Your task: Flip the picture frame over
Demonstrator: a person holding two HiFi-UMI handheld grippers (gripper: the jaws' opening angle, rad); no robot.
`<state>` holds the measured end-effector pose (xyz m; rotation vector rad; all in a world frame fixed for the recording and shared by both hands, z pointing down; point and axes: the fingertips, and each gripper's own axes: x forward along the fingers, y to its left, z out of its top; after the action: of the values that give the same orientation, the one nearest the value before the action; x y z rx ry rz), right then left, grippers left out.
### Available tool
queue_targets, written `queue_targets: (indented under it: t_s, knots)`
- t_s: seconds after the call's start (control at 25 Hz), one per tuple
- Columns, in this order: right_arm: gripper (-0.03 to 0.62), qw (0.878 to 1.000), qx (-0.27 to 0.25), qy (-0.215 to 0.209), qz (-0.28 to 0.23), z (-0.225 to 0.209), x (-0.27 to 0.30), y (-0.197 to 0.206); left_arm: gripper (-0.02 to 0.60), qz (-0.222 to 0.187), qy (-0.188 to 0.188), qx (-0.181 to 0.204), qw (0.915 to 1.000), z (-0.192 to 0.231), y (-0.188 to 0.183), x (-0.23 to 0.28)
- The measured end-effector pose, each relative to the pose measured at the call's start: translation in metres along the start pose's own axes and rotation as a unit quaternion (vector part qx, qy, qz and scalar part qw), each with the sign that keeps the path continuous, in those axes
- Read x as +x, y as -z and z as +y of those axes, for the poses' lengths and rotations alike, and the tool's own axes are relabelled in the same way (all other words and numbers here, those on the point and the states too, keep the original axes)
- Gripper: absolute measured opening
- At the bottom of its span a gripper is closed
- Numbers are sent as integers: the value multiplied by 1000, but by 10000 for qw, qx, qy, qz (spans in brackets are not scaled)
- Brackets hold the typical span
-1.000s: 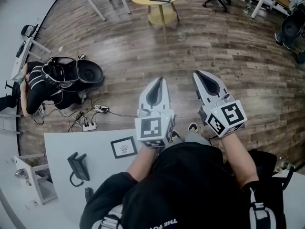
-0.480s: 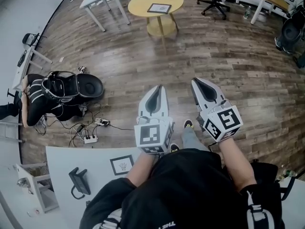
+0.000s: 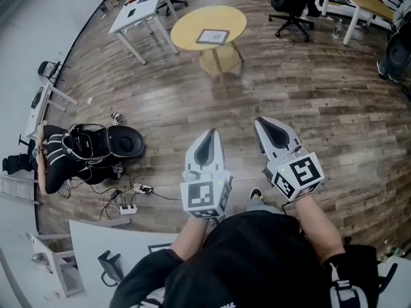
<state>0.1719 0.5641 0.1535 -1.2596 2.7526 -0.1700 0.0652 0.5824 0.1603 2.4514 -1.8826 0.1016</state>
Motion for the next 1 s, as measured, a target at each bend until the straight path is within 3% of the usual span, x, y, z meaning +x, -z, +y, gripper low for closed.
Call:
queue_targets:
  t_s: [0.24,0.64,1.0]
  knots:
    - [20,10000,-8,-38,-42,-44,11,-6,25,128,-168,87,9997,-6,0,37]
    - [20,9997,217,84,-85,-79,41,1,25,208,-174,258,9993,5,3,80]
    - [20,9996,156,197,139,-97,134,16,25,324,-108,146,9993,72,15,146]
